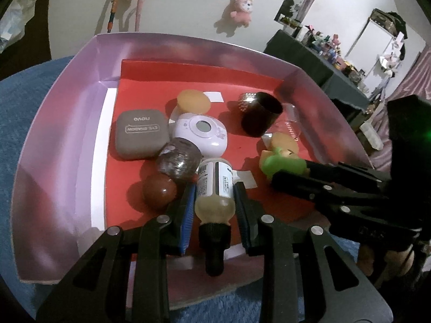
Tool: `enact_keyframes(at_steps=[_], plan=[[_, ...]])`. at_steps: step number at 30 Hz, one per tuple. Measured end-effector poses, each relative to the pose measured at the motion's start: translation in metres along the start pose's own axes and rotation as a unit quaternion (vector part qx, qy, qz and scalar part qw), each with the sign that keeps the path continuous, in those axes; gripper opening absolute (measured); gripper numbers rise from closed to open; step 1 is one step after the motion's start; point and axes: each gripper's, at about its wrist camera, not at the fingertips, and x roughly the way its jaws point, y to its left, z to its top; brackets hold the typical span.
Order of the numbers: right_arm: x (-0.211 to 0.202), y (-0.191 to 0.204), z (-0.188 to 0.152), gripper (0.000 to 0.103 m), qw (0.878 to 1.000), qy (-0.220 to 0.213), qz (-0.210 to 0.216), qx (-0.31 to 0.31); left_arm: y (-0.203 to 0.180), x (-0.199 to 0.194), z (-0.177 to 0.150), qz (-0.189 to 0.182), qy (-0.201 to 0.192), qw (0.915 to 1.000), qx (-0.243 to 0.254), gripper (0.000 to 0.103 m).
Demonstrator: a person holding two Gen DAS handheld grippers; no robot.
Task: Organize rigid objects
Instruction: 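Carry the dropper bottle and green figure with both grippers into the box, then lower the bottle beside the dark jar and the figure beside the sponge, open both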
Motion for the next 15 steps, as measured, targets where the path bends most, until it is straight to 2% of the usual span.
enact_keyframes(at_steps=[5,15], plan=[[0.0001,0.0039,0.0003,0.044,1.000,-0.005,-0.014,-0.011,-0.0049,0.0053,0.0036,0.014,0.000,0.9999,0.005,0.027],[0.0017,0.0072,0.0016,0.045,1.000,-0.003,-0.010,-0.006,-0.0058,0.0059,0.0043,0.013,0.002,0.9999,0.002,0.027]])
